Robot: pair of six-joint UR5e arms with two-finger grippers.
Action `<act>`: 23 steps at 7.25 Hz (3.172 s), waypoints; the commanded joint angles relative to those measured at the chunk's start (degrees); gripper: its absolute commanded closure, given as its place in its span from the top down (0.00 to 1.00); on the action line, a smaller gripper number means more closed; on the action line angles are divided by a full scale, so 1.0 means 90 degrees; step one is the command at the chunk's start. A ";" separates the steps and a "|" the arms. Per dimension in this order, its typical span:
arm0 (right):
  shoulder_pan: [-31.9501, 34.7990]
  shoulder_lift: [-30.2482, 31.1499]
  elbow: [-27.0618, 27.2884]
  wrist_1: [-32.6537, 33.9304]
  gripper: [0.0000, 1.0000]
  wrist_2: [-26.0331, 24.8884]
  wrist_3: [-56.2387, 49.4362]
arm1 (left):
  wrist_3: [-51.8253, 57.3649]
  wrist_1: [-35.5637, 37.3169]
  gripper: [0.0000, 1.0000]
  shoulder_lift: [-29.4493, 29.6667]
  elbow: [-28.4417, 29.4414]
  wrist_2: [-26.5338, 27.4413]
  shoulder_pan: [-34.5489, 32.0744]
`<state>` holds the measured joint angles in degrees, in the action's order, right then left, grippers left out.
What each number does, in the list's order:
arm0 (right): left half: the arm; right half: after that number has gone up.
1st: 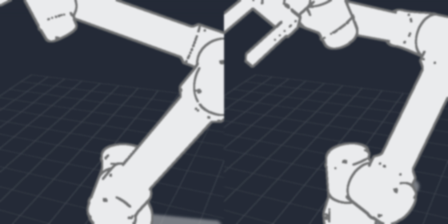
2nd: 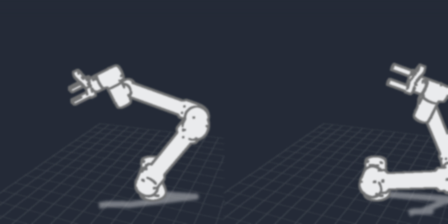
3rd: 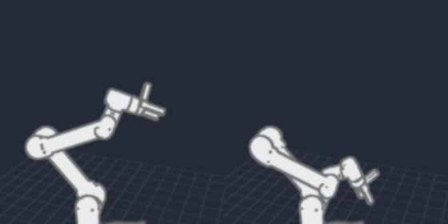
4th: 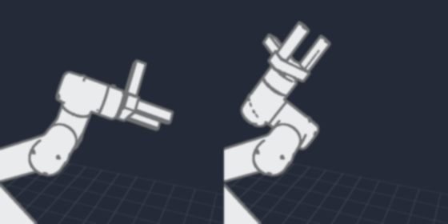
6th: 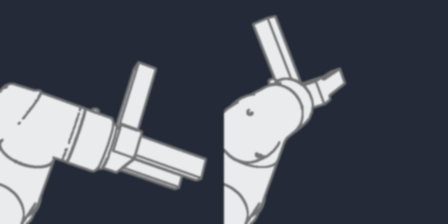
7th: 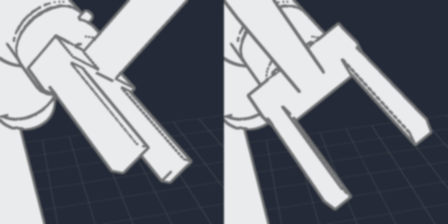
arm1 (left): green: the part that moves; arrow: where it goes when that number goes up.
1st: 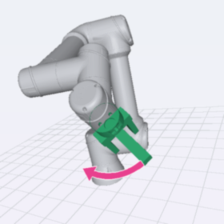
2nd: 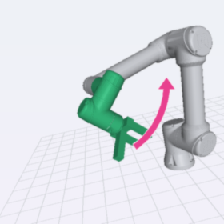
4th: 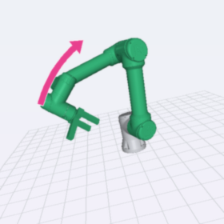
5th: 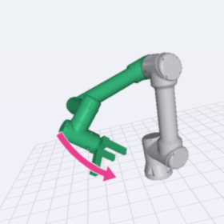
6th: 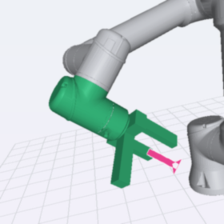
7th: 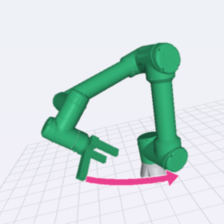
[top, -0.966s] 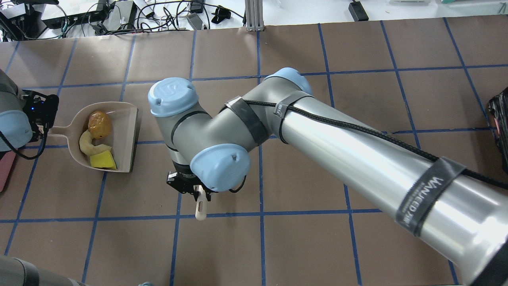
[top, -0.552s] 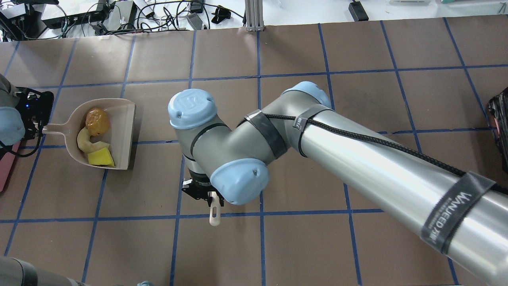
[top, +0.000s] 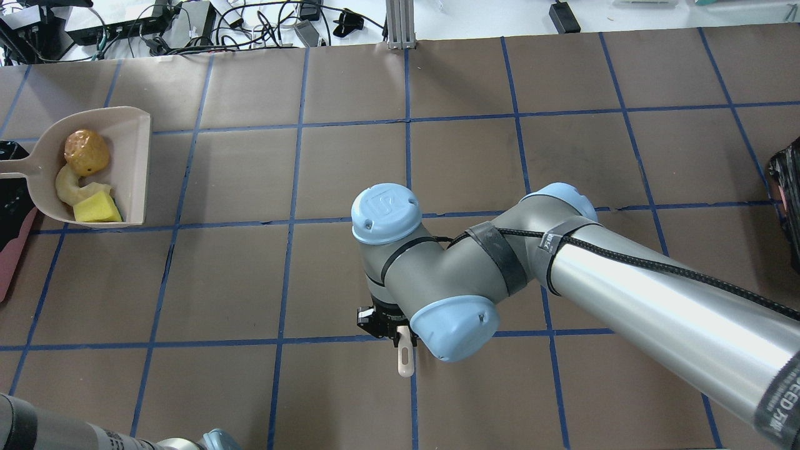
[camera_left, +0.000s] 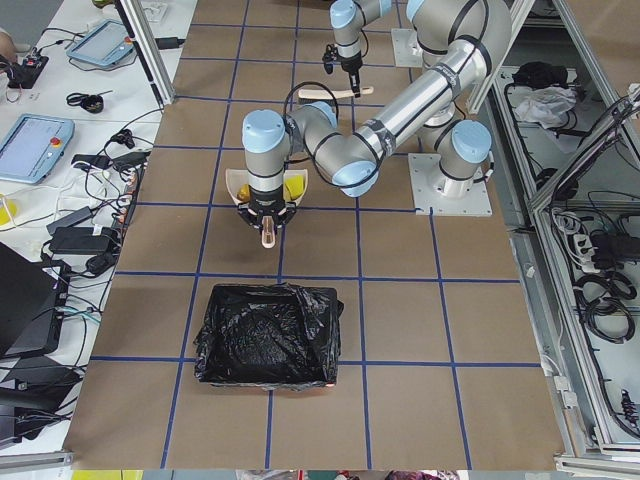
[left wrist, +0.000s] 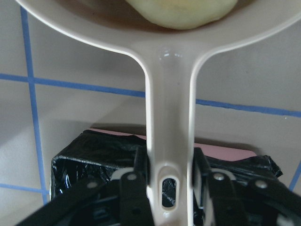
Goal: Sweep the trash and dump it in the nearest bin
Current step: 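Tip the dustpan over the bin with the left gripper while the right withdraws the brush, then lower the brush onto the table and open the right gripper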
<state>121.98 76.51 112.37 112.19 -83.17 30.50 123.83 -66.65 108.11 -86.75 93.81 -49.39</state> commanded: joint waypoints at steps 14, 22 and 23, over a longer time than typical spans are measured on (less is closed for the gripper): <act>-0.0631 0.0228 -0.3186 -0.2600 1.00 -0.0202 -0.0116 | 0.2578 0.1287 0.00 0.2978 0.4563 0.0023 0.2040; -0.2499 0.2035 -0.2612 -0.3224 1.00 -0.1080 -0.2656 | 0.1954 0.3889 0.00 0.2011 0.2501 0.1726 0.1523; -0.2624 0.2026 -0.2622 -0.2628 1.00 -0.1429 -0.2627 | 0.1964 0.3900 0.00 0.1963 0.2404 0.1716 0.1513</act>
<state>99.32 94.19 88.56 82.87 -93.39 6.71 141.30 -31.88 126.19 -64.21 109.13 -35.56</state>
